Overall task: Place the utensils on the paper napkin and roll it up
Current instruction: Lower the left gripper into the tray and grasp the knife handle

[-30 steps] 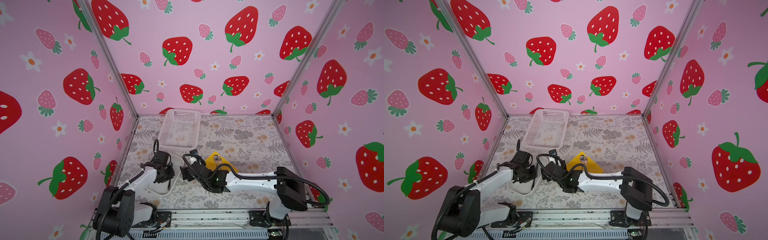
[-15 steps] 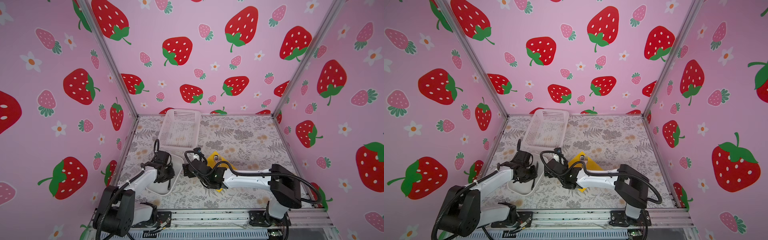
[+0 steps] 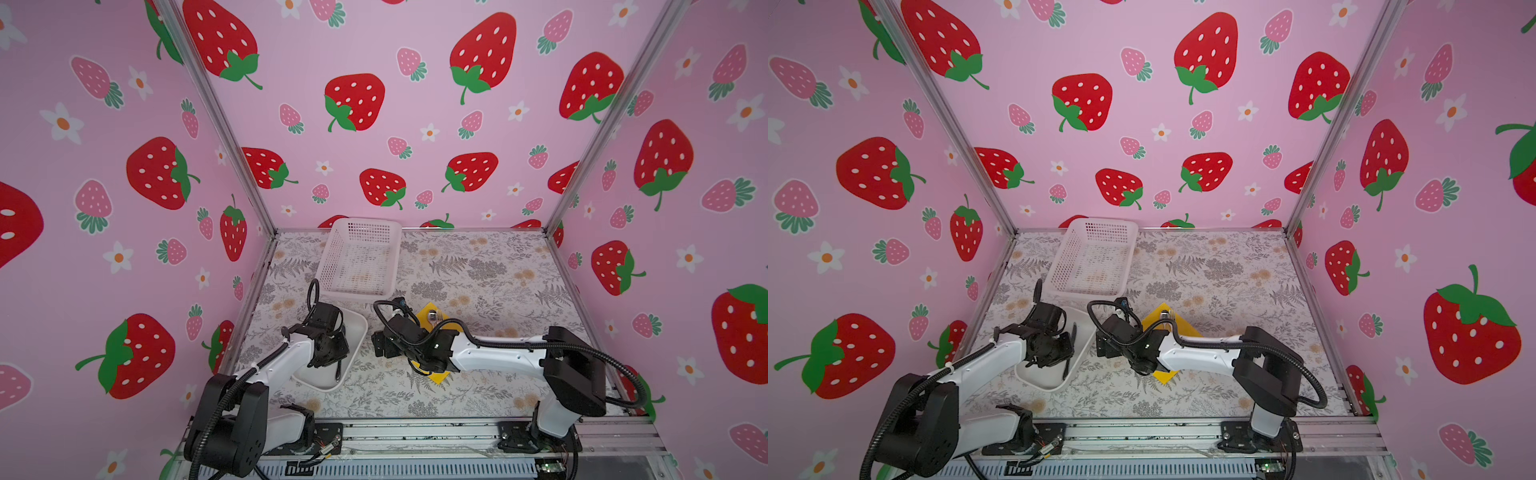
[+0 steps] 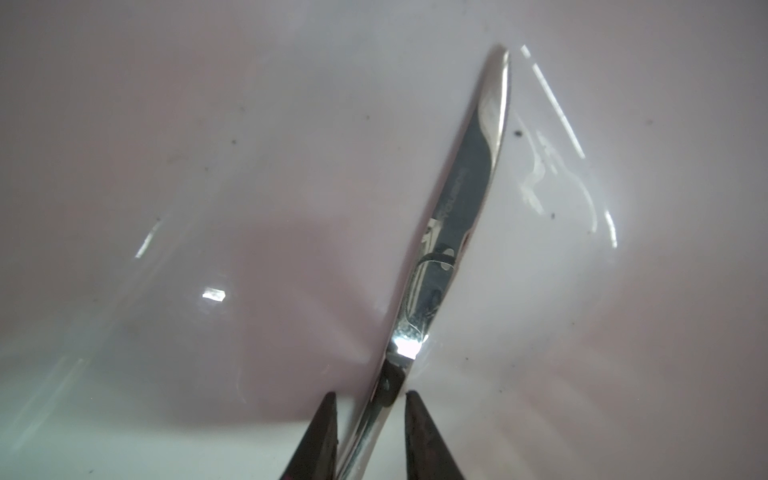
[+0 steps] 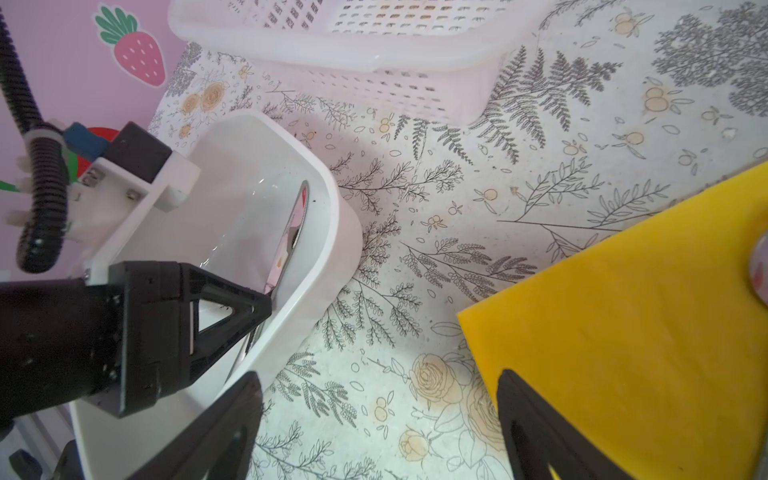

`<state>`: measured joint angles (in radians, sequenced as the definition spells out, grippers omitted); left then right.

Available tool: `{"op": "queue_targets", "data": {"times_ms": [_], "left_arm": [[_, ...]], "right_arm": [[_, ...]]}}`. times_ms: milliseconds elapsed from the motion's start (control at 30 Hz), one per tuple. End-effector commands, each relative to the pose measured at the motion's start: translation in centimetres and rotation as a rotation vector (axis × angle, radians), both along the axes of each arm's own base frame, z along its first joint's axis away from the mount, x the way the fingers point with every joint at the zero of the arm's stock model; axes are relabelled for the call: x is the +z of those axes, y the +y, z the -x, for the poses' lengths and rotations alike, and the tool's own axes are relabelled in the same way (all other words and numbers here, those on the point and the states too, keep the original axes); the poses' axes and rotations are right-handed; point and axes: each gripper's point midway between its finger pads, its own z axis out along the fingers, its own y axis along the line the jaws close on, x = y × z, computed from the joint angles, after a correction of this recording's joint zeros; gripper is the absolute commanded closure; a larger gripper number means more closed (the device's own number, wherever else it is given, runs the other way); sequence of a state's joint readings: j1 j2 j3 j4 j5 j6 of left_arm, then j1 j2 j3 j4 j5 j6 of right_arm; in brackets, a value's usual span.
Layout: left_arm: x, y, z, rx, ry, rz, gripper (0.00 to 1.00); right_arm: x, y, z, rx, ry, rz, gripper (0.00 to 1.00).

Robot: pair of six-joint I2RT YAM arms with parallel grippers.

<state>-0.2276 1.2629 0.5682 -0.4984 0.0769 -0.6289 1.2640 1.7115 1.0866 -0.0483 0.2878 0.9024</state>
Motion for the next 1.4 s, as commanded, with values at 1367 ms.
{"op": "queue_targets", "data": {"times_ms": [1367], "left_arm": [[-1.5,1.7,3.0,0.02,0.246,-0.156,0.8]], "right_arm": [[0.7,-0.3,-0.1,0.027,0.039,-0.007,0.1]]}}
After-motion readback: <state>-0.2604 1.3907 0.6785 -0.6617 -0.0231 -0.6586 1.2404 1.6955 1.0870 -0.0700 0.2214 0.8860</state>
